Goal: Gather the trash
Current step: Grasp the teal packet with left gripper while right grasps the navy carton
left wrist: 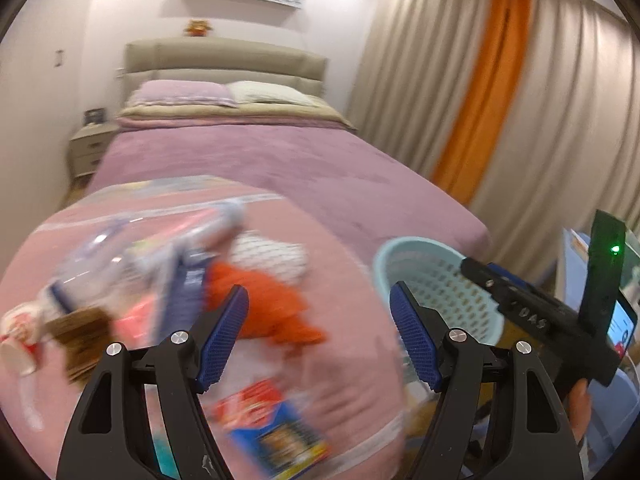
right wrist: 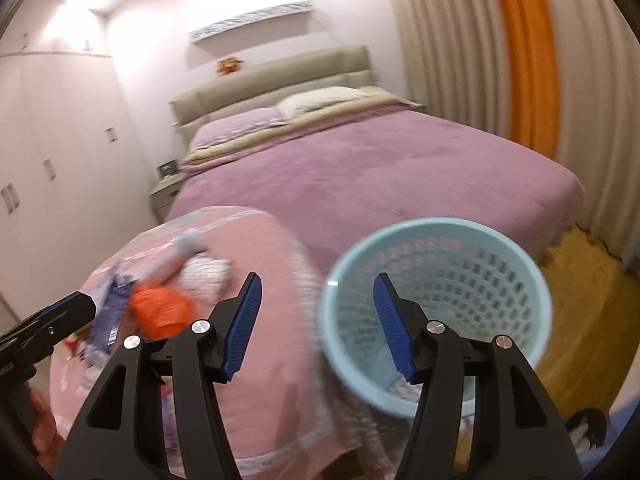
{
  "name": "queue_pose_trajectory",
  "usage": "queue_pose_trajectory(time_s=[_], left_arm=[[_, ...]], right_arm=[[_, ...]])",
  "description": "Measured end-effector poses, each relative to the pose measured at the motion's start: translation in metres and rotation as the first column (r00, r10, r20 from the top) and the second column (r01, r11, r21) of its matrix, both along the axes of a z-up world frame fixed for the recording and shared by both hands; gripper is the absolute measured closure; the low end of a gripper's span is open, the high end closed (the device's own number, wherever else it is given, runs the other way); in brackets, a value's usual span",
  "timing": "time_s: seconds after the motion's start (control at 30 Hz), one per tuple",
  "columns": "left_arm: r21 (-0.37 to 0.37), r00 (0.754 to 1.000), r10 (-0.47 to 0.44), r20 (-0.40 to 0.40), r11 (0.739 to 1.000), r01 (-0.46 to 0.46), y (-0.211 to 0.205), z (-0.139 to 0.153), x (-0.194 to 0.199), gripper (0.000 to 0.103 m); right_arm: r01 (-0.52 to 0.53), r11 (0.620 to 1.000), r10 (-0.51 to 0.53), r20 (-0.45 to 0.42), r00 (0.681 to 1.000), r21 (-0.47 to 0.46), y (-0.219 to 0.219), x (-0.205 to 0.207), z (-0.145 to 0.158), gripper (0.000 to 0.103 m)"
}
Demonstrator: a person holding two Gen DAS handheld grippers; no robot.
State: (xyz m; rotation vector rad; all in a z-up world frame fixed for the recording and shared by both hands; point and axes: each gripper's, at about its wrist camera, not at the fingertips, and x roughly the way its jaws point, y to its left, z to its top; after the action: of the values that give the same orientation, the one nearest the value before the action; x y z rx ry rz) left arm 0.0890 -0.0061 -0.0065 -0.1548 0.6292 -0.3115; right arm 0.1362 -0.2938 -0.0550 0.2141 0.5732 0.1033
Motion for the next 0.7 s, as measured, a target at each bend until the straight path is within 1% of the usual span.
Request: queue_pose_trajectory(time_s=[0.13, 0.23, 0.3, 0.33, 0.53, 0.63, 0.7], left_arm=[[0.0, 0.997, 0.072, -0.009, 0.997, -0.072, 0.043, -0.002, -0.019, 0.032], [0.003, 0.993, 0.114, -0.03, 0.993, -0.114, 0.072, -0.012, -0.035, 0.032], [0.002, 0.99, 0.131, -0.051, 0.991, -0.131, 0.086, -0.022, -0.044, 0.026], [0.005, 0.989, 0.137, -0.063, 0.991, -0.137, 0.093, -0.028, -0.049, 0.026], [0.011, 0.98, 0.14, -0.145, 0.99, -0.14, 0.11, -0.062, -0.065, 0.026], [0.003, 0.978, 0.119, -0.171, 0.993, -0.12, 0.114, -0.075, -0.067, 0.026], [0.011, 0.978, 0.098, -0.183, 0.995, -0.098, 0.112, -0.083, -0.068, 0.026]], right_arm=[[-0.09, 0.996, 0.091, 0.014, 0.996, -0.016, 0.035, -0.002, 0.004, 0.048], [-0.152, 0.988, 0.153, 0.017, 0.988, -0.035, 0.066, -0.004, 0.005, 0.048], [-0.189, 0.981, 0.19, 0.014, 0.982, -0.038, 0.083, -0.003, 0.005, 0.048], [-0.212, 0.977, 0.213, 0.008, 0.977, -0.037, 0.094, -0.002, 0.004, 0.048], [-0.319, 0.947, 0.319, -0.028, 0.947, -0.028, 0.147, 0.006, -0.002, 0.048], [-0.361, 0.932, 0.36, -0.056, 0.931, -0.014, 0.17, 0.012, -0.007, 0.048], [-0.387, 0.922, 0.386, -0.086, 0.918, 0.005, 0.183, 0.016, -0.012, 0.048]])
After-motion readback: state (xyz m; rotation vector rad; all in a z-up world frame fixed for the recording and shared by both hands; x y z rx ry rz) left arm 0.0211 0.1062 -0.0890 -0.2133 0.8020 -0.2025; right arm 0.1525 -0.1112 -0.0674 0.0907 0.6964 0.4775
